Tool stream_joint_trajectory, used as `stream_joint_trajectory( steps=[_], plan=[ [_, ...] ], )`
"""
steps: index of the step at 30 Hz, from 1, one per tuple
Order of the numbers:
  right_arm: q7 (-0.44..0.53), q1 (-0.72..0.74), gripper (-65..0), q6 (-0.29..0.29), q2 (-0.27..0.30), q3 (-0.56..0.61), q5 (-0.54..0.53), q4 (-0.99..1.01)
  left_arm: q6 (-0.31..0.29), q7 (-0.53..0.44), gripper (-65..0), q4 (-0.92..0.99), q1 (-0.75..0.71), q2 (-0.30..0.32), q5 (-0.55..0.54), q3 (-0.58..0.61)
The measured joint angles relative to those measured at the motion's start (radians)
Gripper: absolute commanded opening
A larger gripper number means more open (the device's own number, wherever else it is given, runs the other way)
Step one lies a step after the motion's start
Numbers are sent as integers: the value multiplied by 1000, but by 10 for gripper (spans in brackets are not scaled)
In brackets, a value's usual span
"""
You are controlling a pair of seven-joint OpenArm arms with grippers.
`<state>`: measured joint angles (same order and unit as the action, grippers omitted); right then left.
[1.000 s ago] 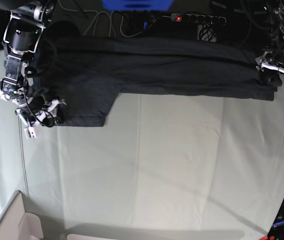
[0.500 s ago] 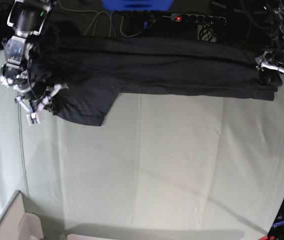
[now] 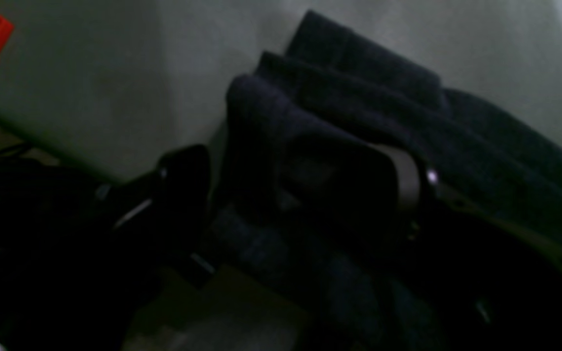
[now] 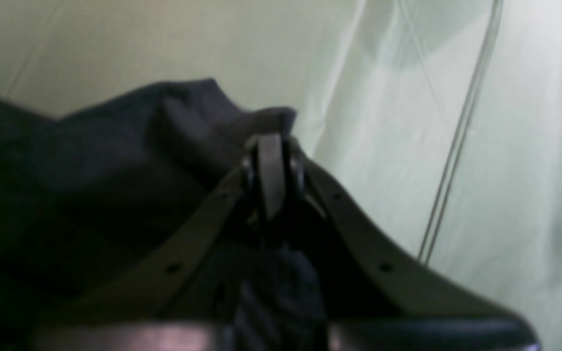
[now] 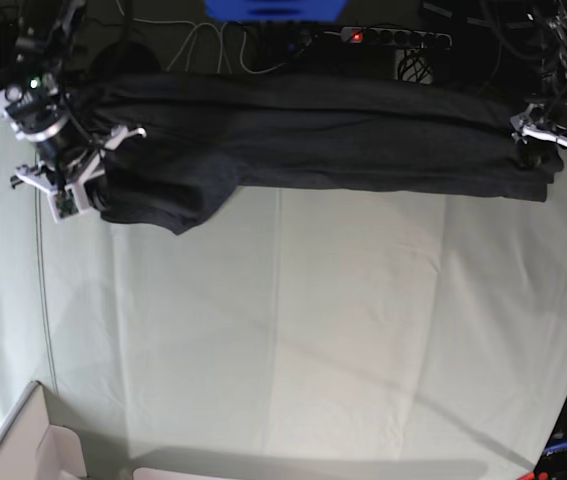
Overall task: Layout the t-shirt on the table in an organized manner, then fold the t-shirt properly
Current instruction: 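Grasp the sleeve end with the right gripper and tuck it onto the fold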
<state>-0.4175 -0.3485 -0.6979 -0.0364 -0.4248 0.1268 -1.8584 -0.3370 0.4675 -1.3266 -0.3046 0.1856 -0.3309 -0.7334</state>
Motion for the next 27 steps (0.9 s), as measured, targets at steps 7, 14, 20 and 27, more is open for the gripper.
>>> stream_joint_trajectory(
  steps=[7, 14, 20, 27],
  plan=[
    [3, -188, -650, 3, -14, 1, -84, -100, 0, 0, -188, 0, 0, 0, 0, 0],
    [13, -265, -650, -1, -14, -23, -135, -101, 0, 0, -188, 0, 0, 0, 1, 0],
    [10, -267, -650, -1, -22, -111, -135, -101, 0, 0, -188, 0, 1, 0, 0, 0],
    [6, -267, -650, -1, -52, -164, -132, -94, 0, 0, -188, 0, 1, 0, 1, 0]
  ],
)
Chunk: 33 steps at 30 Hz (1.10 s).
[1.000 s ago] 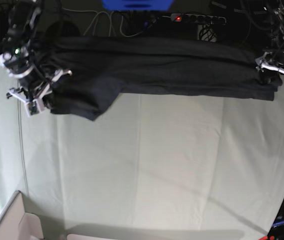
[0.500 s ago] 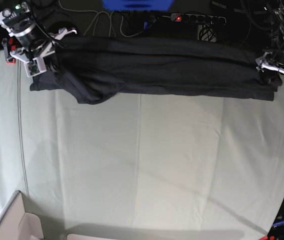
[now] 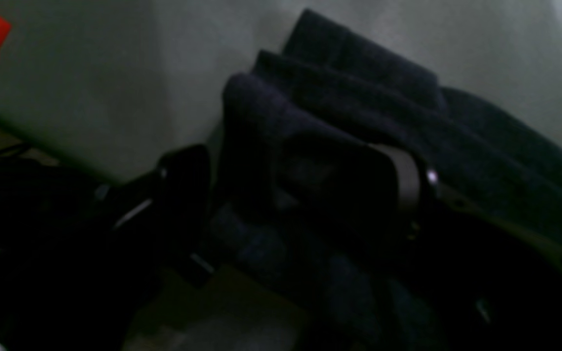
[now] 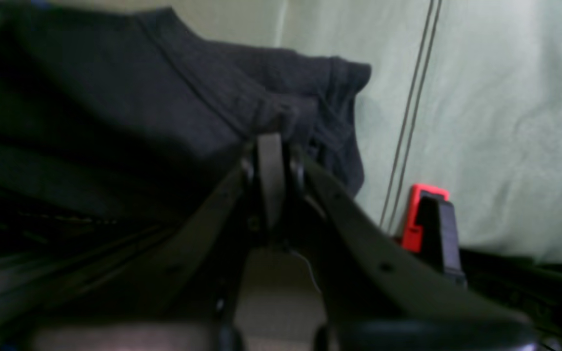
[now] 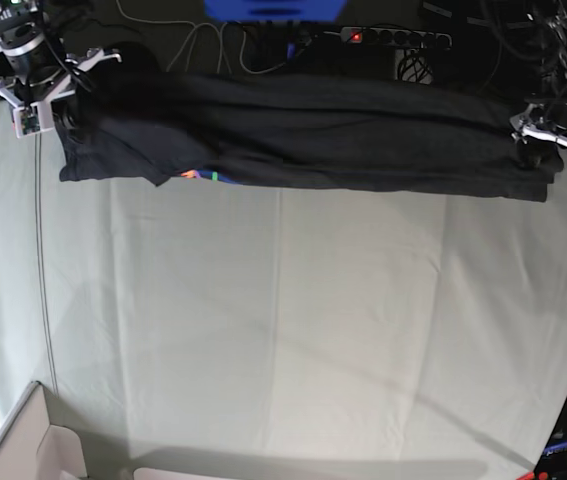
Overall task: Layout the t-shirt on the table in an organized manner, then fold the t-shirt properly
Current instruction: 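Grasp the sleeve end with the right gripper and tuck it onto the fold, then hold the folded strip's ends with both grippers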
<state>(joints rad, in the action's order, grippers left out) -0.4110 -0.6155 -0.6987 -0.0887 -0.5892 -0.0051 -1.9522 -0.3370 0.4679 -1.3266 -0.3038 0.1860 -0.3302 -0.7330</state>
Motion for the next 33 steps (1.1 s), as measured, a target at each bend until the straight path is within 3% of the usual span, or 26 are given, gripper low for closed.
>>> stream_joint_trajectory(
  steps=[19, 25, 28, 33],
  plan=[
    [6, 124, -650, 0, 41, -2, 5, 272, 0, 5, -179, 0, 0, 6, 0, 0],
    [7, 122, -499, 0, 44, 3, 4, 274, 0, 4, -40, 0, -3, 16, 0, -2],
    [6, 122, -448, 0, 45, 2, 5, 274, 0, 3, -31, 0, -2, 17, 0, 2],
    [7, 122, -447, 0, 44, 3, 4, 273, 0, 0, -31, 0, 0, 13, 0, 5]
  ],
)
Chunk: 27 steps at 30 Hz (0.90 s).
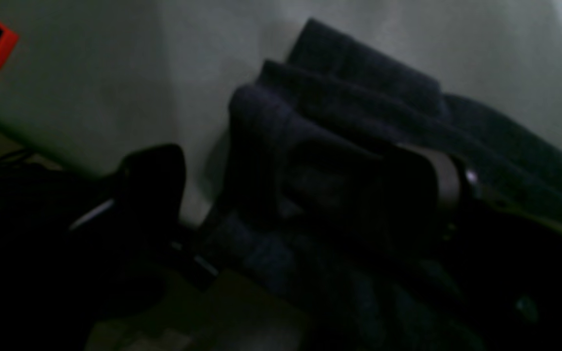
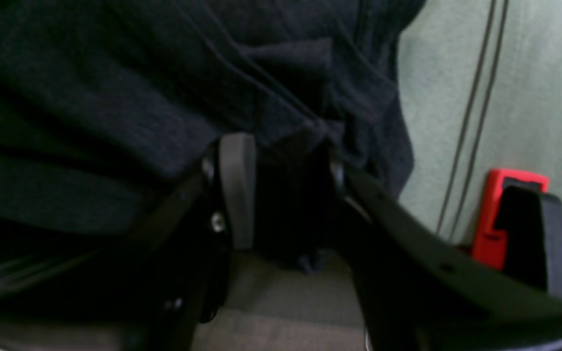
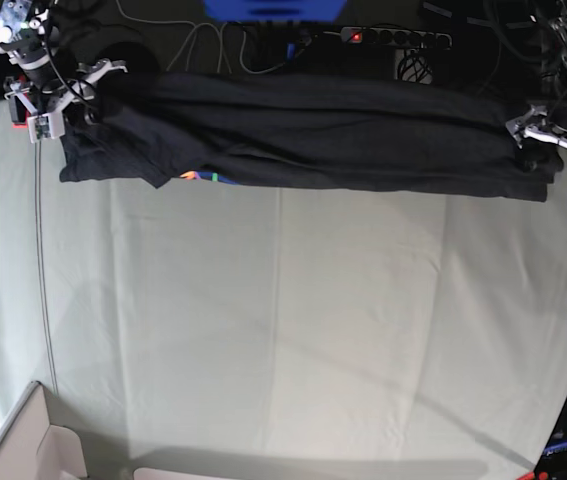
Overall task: Layout the t-shirt on the table in an organized manner, then fold the t-shirt properly
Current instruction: 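Hold the folded strip's ends with both grippers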
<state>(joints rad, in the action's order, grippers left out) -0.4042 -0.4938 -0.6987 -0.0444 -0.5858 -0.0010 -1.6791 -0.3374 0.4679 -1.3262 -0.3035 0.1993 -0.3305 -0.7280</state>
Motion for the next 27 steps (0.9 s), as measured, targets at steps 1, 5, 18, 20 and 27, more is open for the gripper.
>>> stream_joint_trajectory(
  steps=[1, 5, 18, 20, 27],
  plan=[
    [0, 0, -447, 0, 0, 0, 0, 0, 0, 0, -31, 0, 2, 0, 0, 0],
    [0, 0, -447, 0, 0, 0, 0, 0, -5, -6, -32, 102, 52, 3, 0, 0],
    [-3, 18, -447, 0, 0, 2, 0, -3, -9, -61, -505, 201, 97, 36, -24, 46],
    [-3, 19, -447, 0, 0, 2, 0, -3, -18, -61, -616, 204, 100, 36, -32, 47],
    [-4, 19, -447, 0, 0, 2, 0, -3, -4, -11, -650, 145, 90, 30, -16, 47]
  ],
)
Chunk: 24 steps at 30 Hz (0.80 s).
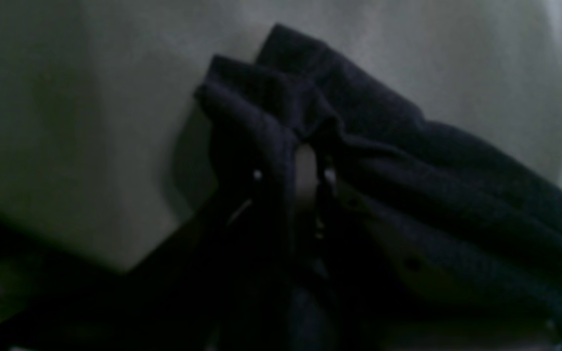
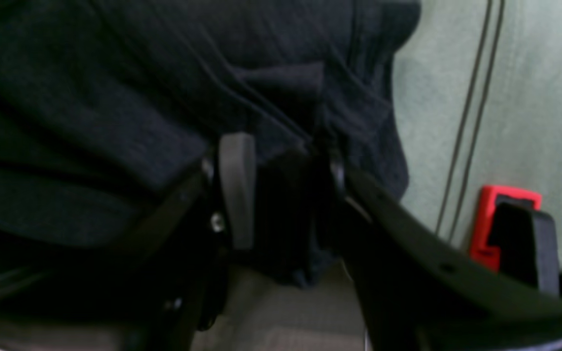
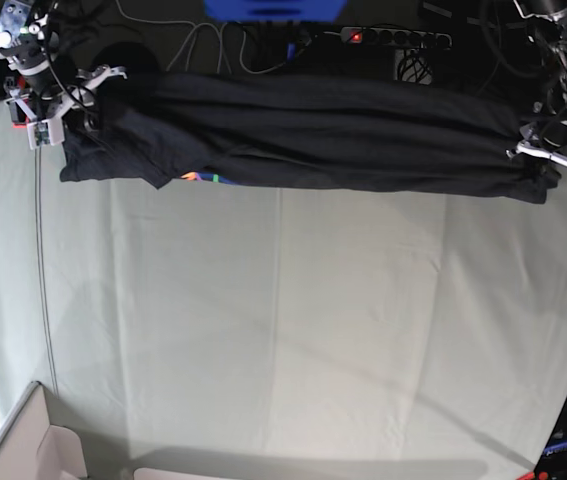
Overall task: Layout the t-shirt on the table in an organized manner, then fold the t-shirt properly
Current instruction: 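Hold the folded strip's ends with both grippers, then move the left gripper to the strip's middle and grasp the fabric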
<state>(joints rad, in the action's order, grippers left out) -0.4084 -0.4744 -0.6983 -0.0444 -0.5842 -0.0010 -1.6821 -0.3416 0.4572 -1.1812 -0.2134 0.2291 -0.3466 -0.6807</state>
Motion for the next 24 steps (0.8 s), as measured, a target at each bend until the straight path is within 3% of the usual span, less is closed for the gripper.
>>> stream_joint_trajectory(
  steps=[7, 11, 13, 18, 24],
  plan=[
    [0, 0, -447, 0, 1, 0, 0, 0, 9, 16, -650, -330, -103, -31, 14, -7],
    [0, 0, -447, 0, 0, 1, 0, 0, 5, 19, -650, -523, -134, -97, 54, 8],
    [1, 0, -447, 0, 0, 0, 0, 0, 14, 15, -650, -603, -156, -161, 131, 30],
    [-1, 0, -447, 0, 0, 0, 0, 0, -2, 27, -650, -705, -203, -283, 314, 212],
    [0, 2, -447, 0, 0, 0, 0, 0, 3, 18, -650, -708, -254, -319, 509, 449]
  ],
)
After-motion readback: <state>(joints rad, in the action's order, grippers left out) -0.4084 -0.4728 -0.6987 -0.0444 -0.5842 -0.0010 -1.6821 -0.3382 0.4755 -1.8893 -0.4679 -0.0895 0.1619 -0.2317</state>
